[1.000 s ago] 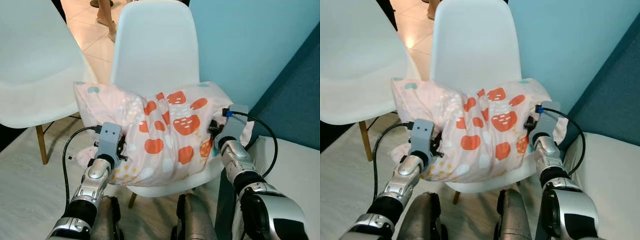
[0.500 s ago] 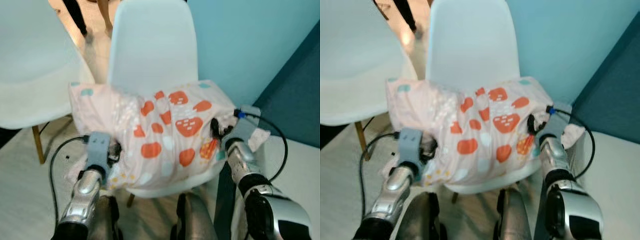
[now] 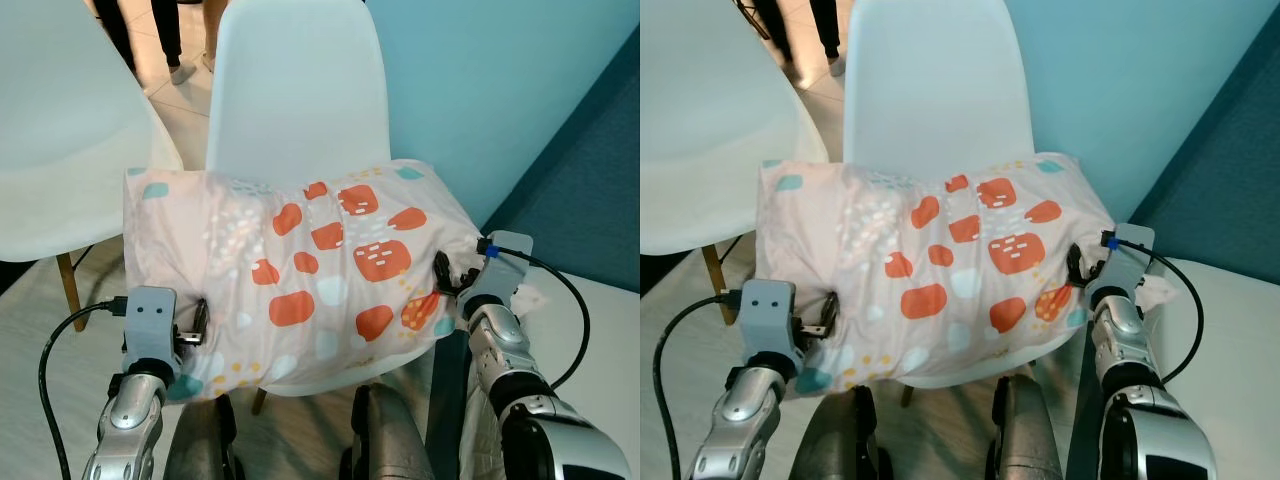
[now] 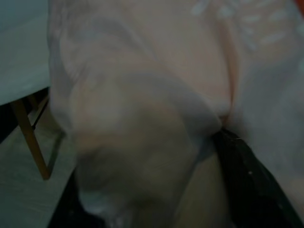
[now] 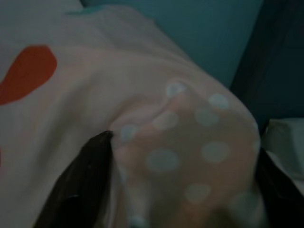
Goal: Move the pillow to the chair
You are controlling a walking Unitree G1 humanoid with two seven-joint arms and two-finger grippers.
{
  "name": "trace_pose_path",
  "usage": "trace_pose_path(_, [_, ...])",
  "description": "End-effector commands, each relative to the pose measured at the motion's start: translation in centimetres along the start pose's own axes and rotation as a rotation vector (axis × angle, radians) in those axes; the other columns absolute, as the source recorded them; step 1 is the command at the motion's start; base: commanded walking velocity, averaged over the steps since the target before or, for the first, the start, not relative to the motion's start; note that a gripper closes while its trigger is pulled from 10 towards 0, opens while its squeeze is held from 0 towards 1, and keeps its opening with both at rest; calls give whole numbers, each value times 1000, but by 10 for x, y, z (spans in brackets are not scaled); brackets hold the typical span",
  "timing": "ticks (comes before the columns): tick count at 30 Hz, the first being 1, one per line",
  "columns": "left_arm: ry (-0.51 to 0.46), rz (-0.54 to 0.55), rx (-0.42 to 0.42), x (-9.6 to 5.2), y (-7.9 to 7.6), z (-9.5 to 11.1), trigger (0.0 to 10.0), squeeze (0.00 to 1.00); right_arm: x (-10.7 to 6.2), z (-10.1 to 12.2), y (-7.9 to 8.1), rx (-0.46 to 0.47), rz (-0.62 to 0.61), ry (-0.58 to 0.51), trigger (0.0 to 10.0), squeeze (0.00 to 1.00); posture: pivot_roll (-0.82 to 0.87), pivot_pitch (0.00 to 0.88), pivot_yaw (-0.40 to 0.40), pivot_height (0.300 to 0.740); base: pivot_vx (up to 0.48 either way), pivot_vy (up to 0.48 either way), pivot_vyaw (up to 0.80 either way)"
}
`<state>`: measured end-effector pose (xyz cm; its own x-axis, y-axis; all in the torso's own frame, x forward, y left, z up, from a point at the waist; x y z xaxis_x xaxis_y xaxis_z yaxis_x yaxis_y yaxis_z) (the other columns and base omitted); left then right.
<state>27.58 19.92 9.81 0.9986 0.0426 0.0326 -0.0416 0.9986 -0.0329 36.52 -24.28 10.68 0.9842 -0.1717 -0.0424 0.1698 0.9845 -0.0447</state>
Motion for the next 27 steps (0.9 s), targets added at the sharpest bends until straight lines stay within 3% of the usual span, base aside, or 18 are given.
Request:
trace_pose_path(1, [25,-1,-13,-4,-2,-3,0,0,-1,1,-2,3,-12,-17,0,0,3,172,-102,590,0,0,0])
trace_pose_path(8, [1,58,-10,-18,4,7,0,0,-5,2,-3,-21,-25,-58,0,0,10,156,-102,590,0,0,0])
trace_pose_path(9, [4,68,-15,-21,6,8,10000,0,-6,2,-3,-35,-24,-69,0,247,12,154,-103,590,0,0,0])
trace_pose_path(10, [7,79,-13,-24,9,8,10000,1000,-7,2,-3,-48,-20,-73,8588,1000,14,151,-103,590,0,0,0])
trace_pose_path(11, [9,86,-12,-26,11,9,10000,1000,-8,1,-2,-56,-17,-75,8588,1000,14,151,-103,590,0,0,0])
trace_pose_path(12, [10,90,-11,-27,11,9,10000,1000,-8,1,-2,-61,-16,-75,10000,1000,14,151,-103,590,0,0,0])
trace_pose_path(19, [-6,122,4,-39,25,13,10000,1000,-13,-3,-6,-51,-24,-77,10000,1000,14,146,-105,590,0,0,0])
trace_pose_path(27, [-94,254,47,-44,61,37,10000,980,-14,13,-25,-117,-134,-149,10000,1000,17,130,-106,590,0,0,0])
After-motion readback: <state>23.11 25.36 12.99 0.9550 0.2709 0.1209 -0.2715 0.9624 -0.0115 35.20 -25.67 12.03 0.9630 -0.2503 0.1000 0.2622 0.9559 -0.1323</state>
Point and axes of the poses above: a point about 5 cm out from each wrist's last joint towards the gripper, its own x axis pointing out of the wrist towards the gripper, its own z axis along the axis of the wrist's last joint, y = z × x, the point moved 1 cm from there along x, pointing out of the wrist towards the gripper, and after that the axes turned 8 degrees about -x, right-handed, at the moved point
